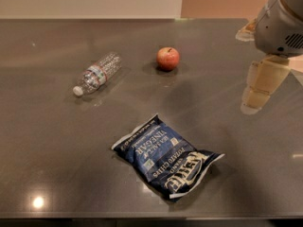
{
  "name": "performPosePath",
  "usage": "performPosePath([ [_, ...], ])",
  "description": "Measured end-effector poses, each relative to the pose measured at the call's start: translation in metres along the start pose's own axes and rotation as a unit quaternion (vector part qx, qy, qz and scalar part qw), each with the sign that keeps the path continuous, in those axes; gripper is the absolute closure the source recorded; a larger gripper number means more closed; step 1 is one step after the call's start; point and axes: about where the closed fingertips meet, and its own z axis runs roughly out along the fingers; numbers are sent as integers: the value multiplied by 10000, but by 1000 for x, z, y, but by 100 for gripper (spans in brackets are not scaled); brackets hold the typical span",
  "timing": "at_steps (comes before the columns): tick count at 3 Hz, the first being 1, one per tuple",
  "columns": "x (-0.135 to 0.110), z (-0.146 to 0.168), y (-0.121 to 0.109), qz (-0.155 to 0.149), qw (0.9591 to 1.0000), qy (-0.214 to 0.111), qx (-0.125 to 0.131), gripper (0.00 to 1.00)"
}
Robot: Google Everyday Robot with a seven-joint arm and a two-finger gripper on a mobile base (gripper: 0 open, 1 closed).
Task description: Pick water bottle
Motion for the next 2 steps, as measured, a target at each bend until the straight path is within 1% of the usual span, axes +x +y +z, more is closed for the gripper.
performPosePath([
  [1, -31, 11, -23, -451, 9986, -277, -18, 0],
  [2, -60, 21, -43, -895, 9947, -498, 0, 0],
])
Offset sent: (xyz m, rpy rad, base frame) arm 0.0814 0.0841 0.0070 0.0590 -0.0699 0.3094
